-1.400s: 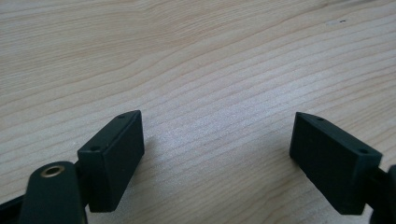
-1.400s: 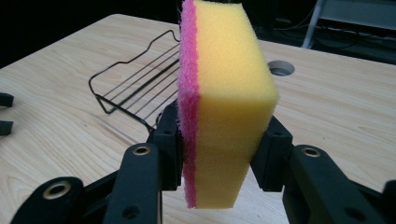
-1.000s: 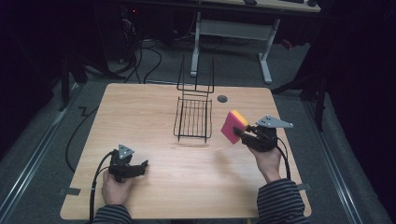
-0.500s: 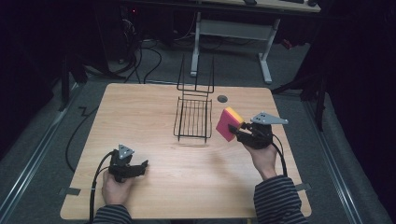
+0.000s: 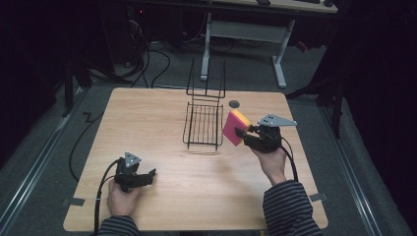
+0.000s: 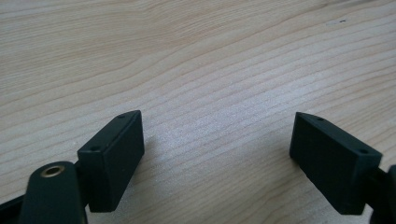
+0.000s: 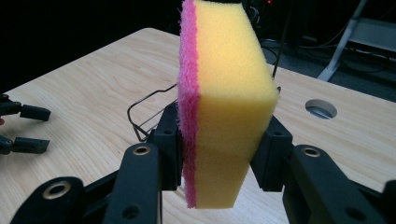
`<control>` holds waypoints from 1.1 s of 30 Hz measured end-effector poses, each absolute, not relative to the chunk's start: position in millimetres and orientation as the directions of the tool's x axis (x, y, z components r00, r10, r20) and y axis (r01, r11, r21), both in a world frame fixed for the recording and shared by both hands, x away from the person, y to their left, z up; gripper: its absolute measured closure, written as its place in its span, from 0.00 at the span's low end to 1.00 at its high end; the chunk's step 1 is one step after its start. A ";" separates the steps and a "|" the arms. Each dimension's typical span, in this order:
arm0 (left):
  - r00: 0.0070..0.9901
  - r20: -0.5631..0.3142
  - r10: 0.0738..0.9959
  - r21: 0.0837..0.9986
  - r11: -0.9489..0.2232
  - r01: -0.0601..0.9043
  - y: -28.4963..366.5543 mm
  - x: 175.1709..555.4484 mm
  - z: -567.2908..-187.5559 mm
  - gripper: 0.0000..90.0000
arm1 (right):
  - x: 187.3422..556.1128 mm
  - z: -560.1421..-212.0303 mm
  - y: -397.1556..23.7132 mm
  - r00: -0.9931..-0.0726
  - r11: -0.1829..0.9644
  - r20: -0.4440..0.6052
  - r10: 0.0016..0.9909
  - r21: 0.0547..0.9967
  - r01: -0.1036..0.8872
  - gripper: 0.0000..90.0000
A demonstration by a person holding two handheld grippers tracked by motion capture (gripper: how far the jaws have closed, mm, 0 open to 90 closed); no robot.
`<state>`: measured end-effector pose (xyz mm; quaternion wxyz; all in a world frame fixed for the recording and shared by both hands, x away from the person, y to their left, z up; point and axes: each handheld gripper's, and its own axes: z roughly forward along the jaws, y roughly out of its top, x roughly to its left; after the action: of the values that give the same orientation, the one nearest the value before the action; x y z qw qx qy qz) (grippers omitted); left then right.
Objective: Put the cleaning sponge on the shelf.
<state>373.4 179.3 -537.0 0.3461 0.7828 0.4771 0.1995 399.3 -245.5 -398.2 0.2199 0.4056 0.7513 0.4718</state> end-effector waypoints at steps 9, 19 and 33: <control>0.465 -0.018 0.885 0.732 -0.305 0.609 179.4 373.4 -537.0 0.20 | 409.1 -396.6 -232.7 -0.588 0.235 0.049 0.808 0.887 0.397 0.68; 0.465 -0.018 0.885 0.732 -0.305 0.609 179.4 373.4 -537.0 0.20 | 424.2 -399.9 -213.6 -0.598 0.251 0.048 0.800 0.879 0.406 0.68; 0.465 -0.017 0.885 0.732 -0.306 0.609 179.4 373.4 -537.0 0.20 | 443.3 -404.5 -192.9 -0.613 0.278 0.031 0.790 0.873 0.402 0.68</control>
<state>373.4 179.4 -537.0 0.3457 0.7831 0.4768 0.1998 443.3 -192.9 -404.5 0.2108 0.3863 0.7710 0.4604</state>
